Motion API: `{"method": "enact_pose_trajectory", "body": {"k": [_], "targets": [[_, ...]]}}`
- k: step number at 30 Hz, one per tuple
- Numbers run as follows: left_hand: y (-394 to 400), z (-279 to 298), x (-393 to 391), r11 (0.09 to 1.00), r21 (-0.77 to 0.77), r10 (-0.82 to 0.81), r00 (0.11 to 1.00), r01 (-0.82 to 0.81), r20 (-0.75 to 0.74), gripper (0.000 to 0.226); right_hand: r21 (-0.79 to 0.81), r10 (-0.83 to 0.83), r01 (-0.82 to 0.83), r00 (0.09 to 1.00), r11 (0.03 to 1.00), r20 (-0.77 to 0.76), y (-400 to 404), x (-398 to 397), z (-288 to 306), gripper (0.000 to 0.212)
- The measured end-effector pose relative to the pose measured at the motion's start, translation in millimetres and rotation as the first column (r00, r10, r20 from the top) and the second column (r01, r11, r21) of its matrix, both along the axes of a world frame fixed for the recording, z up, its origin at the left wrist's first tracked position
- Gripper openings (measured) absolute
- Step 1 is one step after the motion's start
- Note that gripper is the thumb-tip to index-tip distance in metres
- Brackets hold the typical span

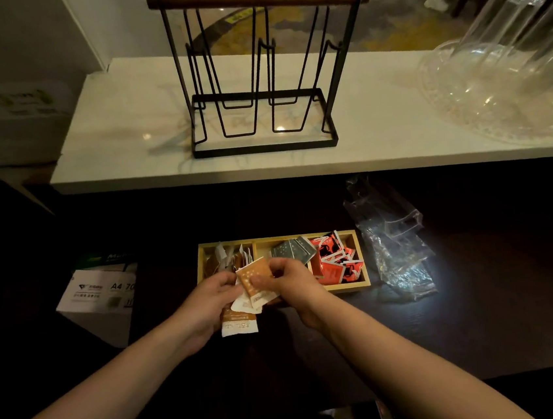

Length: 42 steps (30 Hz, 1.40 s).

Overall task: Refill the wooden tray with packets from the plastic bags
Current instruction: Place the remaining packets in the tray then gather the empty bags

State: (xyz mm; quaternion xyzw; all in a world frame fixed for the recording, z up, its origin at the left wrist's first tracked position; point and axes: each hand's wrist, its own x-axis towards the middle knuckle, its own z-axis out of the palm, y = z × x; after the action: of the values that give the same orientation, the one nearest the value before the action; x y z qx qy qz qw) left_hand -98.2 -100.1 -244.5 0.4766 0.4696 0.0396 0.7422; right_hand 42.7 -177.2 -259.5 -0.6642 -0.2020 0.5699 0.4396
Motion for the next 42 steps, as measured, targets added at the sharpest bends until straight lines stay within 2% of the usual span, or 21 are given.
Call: {"method": "enact_pose_trajectory", "body": {"k": [3,5,7,10,13,14,15,16,18,19,20,22,25,28,29,32,34,38,42], "targets": [[1.7,-4.9,-2.1,0.974,-0.152,0.173,0.985,-0.167,0.026,0.028,0.031,-0.049,0.048,0.998,0.998,0.034,8.4,-5.6,0.4,0.037],[4.7,-9.5,-5.1,0.915,-0.306,0.306,0.947,-0.264,0.096,0.033,0.046,-0.029,0.024,0.994,0.999,0.104,14.7,-12.7,-0.3,0.039],[6.0,-13.1,-5.6,0.900,-0.346,0.332,0.930,-0.264,0.155,0.041,0.085,-0.006,-0.013,0.974,0.996,0.224,22.9,-21.8,-3.1,0.038],[7.4,-14.3,-1.6,0.950,-0.127,0.297,0.950,-0.284,0.096,0.033,0.117,0.023,-0.062,0.950,0.991,0.311,32.7,-28.0,-7.4,0.035],[23.3,-15.4,1.5,0.955,0.113,0.274,0.961,-0.275,0.021,0.021,0.117,0.080,-0.108,0.973,0.987,0.218,33.2,-10.4,-8.1,0.030],[31.3,-17.2,0.8,0.943,0.234,0.248,0.968,-0.235,-0.027,0.019,0.107,0.078,-0.107,0.966,0.988,0.245,30.8,-0.2,-9.7,0.026],[39.5,-19.2,0.1,0.921,0.341,0.227,0.971,-0.190,-0.072,0.019,0.087,0.058,-0.094,0.935,0.992,0.349,28.7,11.5,-12.1,0.022],[46.6,-20.4,-0.5,0.894,0.422,0.212,0.972,-0.150,-0.103,0.022,0.057,0.034,-0.074,0.859,0.996,0.510,25.8,24.6,-16.5,0.022],[57.5,-24.4,-0.4,0.838,0.540,0.171,0.978,-0.080,-0.120,0.029,-0.034,0.061,-0.059,0.566,0.998,0.822,20.9,48.3,-24.8,0.028],[60.8,-27.4,0.0,0.806,0.590,0.141,0.983,-0.043,-0.120,0.033,-0.091,0.109,-0.063,0.419,0.994,0.901,18.7,55.4,-27.2,0.033],[63.1,-30.8,1.4,0.773,0.634,0.109,0.986,-0.005,-0.125,0.036,-0.149,0.164,-0.071,0.319,0.986,0.933,17.5,60.0,-30.7,0.036],[64.6,-40.8,5.5,0.697,0.714,0.046,0.988,0.074,-0.147,0.040,-0.242,0.258,-0.098,0.214,0.965,0.942,16.6,60.7,-36.8,0.037],[64.0,-61.6,8.7,0.612,0.772,0.000,0.976,0.171,-0.217,0.042,-0.269,0.275,-0.066,0.110,0.961,0.955,15.5,53.6,-41.8,0.034],[63.2,-77.0,4.4,0.541,0.784,-0.057,0.943,0.305,-0.327,0.042,-0.263,0.272,-0.094,0.103,0.960,0.957,16.1,48.7,-43.7,0.038],[61.8,-79.9,1.5,0.486,0.787,-0.096,0.918,0.381,-0.385,0.043,-0.271,0.286,-0.131,0.109,0.954,0.952,16.8,47.0,-44.5,0.040],[54.1,-84.6,-9.4,0.218,0.772,-0.184,0.802,0.597,-0.568,0.048,-0.286,0.318,-0.234,0.112,0.929,0.942,21.1,40.2,-46.7,0.047],[50.5,-88.0,-16.4,0.120,0.747,-0.188,0.753,0.654,-0.630,0.050,-0.285,0.321,-0.233,0.135,0.930,0.937,21.8,34.6,-48.3,0.053],[50.1,-92.1,-20.9,0.114,0.706,-0.185,0.713,0.699,-0.677,0.056,-0.296,0.313,-0.117,0.173,0.948,0.934,17.4,27.4,-49.1,0.052],[45.1,-90.1,-16.9,0.185,0.718,-0.170,0.741,0.671,-0.649,0.057,-0.337,0.394,-0.226,0.295,0.914,0.871,12.9,14.0,-48.6,0.058]]}}
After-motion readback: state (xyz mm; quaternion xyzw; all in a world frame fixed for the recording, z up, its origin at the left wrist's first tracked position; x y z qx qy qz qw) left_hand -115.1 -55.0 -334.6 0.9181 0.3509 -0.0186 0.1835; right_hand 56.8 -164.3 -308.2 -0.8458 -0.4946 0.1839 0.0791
